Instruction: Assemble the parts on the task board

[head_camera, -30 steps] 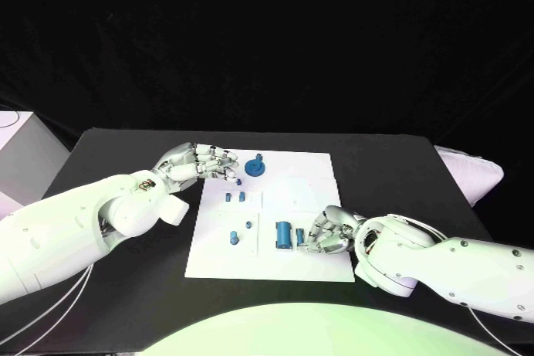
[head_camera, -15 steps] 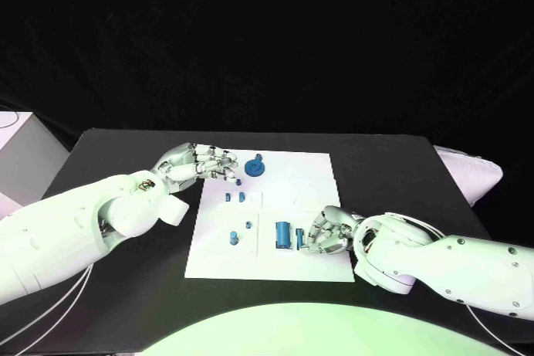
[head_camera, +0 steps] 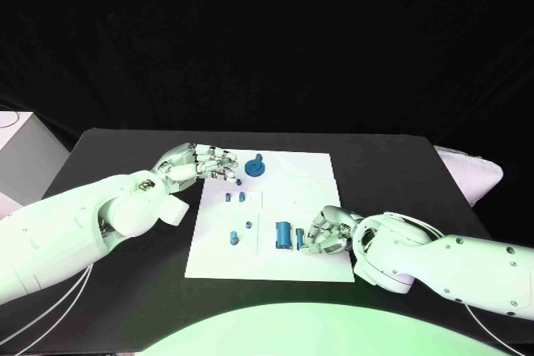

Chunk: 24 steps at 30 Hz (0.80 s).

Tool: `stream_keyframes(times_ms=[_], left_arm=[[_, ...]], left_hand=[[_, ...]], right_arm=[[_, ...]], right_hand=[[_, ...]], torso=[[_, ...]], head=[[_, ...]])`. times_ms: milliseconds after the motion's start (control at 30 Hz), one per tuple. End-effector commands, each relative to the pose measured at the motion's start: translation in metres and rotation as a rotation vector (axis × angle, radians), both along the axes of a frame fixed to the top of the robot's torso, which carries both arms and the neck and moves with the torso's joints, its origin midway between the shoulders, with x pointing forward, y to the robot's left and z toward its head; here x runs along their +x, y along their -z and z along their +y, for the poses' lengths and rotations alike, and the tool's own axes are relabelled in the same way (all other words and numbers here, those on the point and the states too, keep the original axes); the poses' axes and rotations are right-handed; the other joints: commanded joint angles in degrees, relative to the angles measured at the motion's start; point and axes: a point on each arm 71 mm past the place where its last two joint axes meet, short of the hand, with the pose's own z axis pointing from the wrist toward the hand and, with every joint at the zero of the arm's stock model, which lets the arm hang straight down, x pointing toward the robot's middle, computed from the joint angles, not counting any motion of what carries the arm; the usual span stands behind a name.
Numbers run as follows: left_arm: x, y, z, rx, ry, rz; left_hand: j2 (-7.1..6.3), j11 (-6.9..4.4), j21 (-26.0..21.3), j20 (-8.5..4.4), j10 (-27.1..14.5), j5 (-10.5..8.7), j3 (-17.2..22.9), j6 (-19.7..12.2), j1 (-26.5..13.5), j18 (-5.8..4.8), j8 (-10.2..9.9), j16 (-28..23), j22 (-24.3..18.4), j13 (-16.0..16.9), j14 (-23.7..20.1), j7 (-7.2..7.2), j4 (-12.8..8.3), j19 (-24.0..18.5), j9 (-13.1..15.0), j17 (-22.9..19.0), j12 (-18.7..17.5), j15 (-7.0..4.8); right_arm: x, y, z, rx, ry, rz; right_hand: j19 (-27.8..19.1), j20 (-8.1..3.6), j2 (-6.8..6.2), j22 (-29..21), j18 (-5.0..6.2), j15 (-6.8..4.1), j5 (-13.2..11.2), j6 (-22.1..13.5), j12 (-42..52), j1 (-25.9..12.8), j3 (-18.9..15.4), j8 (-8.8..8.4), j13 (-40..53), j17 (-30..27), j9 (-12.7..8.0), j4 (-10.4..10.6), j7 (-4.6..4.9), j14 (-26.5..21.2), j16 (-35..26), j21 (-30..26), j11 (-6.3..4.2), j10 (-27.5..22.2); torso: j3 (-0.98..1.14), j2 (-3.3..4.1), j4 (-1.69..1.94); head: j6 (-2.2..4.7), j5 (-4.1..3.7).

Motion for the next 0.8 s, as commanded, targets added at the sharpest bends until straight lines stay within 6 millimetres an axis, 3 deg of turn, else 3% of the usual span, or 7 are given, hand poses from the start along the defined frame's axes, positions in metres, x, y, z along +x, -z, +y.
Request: stream_keyframes(times_ms=[33,300,333,367,600,700,800], left_arm=[[-0.001,0.000,-0.002,-0.014,0.013,0.000],[-0.001,0.002,-0.001,-0.022,0.005,0.004],[-0.001,0.002,0.000,-0.025,0.001,0.005],[0.000,0.003,0.001,-0.028,-0.004,0.007],[0.005,0.009,0.007,-0.051,-0.071,0.009],[0.008,0.011,0.010,-0.059,-0.107,0.001],[0.011,0.012,0.012,-0.064,-0.142,-0.007]], left_hand=[[0.38,0.28,-0.39,0.32,-0.05,0.12,-0.02,-0.24,-0.31,0.12,-0.24,-0.19,-0.05,0.04,0.28,0.29,0.27,0.12,-0.07,0.09,-0.33,0.25],[0.38,0.28,-0.39,0.32,-0.05,0.12,-0.02,-0.24,-0.31,0.12,-0.24,-0.19,-0.05,0.04,0.28,0.29,0.27,0.12,-0.07,0.09,-0.33,0.25],[0.39,0.28,-0.42,0.32,-0.05,0.12,-0.01,-0.23,-0.33,0.12,-0.24,-0.21,-0.06,0.04,0.29,0.29,0.30,0.13,-0.07,0.12,-0.33,0.25],[0.39,0.28,-0.42,0.32,-0.05,0.12,-0.01,-0.23,-0.33,0.12,-0.24,-0.21,-0.06,0.04,0.29,0.29,0.30,0.13,-0.07,0.12,-0.33,0.25],[0.37,0.29,-0.43,0.33,-0.04,0.11,-0.03,-0.24,-0.37,0.12,-0.24,-0.22,-0.07,0.05,0.30,0.28,0.32,0.14,-0.07,0.14,-0.33,0.25],[0.32,0.26,-0.54,0.37,0.09,0.05,-0.09,-0.23,-0.49,0.10,-0.23,-0.33,-0.14,0.08,0.23,0.24,0.41,0.08,-0.06,0.19,-0.27,0.28],[0.28,0.16,-0.76,0.43,0.39,-0.05,-0.09,-0.24,-0.56,0.08,-0.23,-0.57,-0.27,0.14,0.09,0.14,0.46,-0.07,-0.06,0.23,-0.12,0.28]], right_arm=[[-0.003,0.004,-0.004,-0.016,-0.002,0.011],[-0.002,-0.004,-0.015,0.143,0.001,-0.013],[0.000,-0.007,-0.016,0.182,-0.005,-0.022],[0.001,-0.008,-0.017,0.214,-0.007,-0.030],[0.034,-0.023,-0.037,0.475,0.071,-0.117],[0.054,-0.028,-0.050,0.537,0.130,-0.179],[0.073,-0.034,-0.062,0.564,0.180,-0.243]], right_hand=[[4.90,-0.39,-0.71,13.54,-0.54,-0.22,0.09,0.23,0.01,-0.97,-0.10,-0.21,13.56,15.09,-0.10,0.57,0.08,6.09,0.37,-0.30,-0.07,4.59],[3.91,0.16,-2.21,12.30,0.32,0.52,0.02,-2.06,-3.35,-1.42,-3.35,-1.14,11.94,14.23,-0.42,2.11,1.15,5.87,-0.24,-5.46,0.86,2.88],[3.54,0.37,-2.37,11.87,0.61,0.75,1.92,-2.58,-3.99,-1.21,-4.25,-1.20,11.64,13.84,-0.37,2.31,1.38,5.76,-0.52,-7.21,1.11,2.48],[2.60,0.57,-2.45,10.72,1.37,0.96,3.76,-3.37,-6.67,-0.96,-5.04,-1.35,10.33,12.32,-0.35,2.49,1.67,5.31,-1.66,-11.80,1.35,1.00],[-1.21,1.67,-0.97,5.88,3.87,2.02,4.78,-7.02,-15.12,1.73,-6.88,-1.85,5.87,6.40,-0.12,2.47,3.01,3.12,-6.66,-28.58,2.57,-4.58],[-1.24,1.78,-0.35,5.60,3.91,2.10,5.22,-7.33,-15.09,2.70,-6.54,-1.73,5.74,6.36,0.00,2.12,3.11,3.08,-6.76,-29.03,2.65,-4.69],[-5.08,2.29,0.07,0.01,6.13,2.53,5.08,-8.68,-25.12,4.07,-6.04,-1.56,-0.22,-1.54,0.22,1.72,3.69,-0.50,-14.25,-45.39,3.15,-11.49]], torso=[[0.01,-0.05,-0.01],[-0.07,-0.29,-0.07],[-0.09,-0.34,-0.12],[-0.08,-0.31,-0.15],[-0.43,-1.47,-0.28],[-0.44,-1.88,-0.24],[-0.37,-2.27,-0.28]], head=[[-0.01,-0.09],[-0.01,-0.11],[-0.01,-0.09],[-0.01,-0.05],[-0.01,-0.13],[-0.01,-0.24],[-0.01,-0.15]])
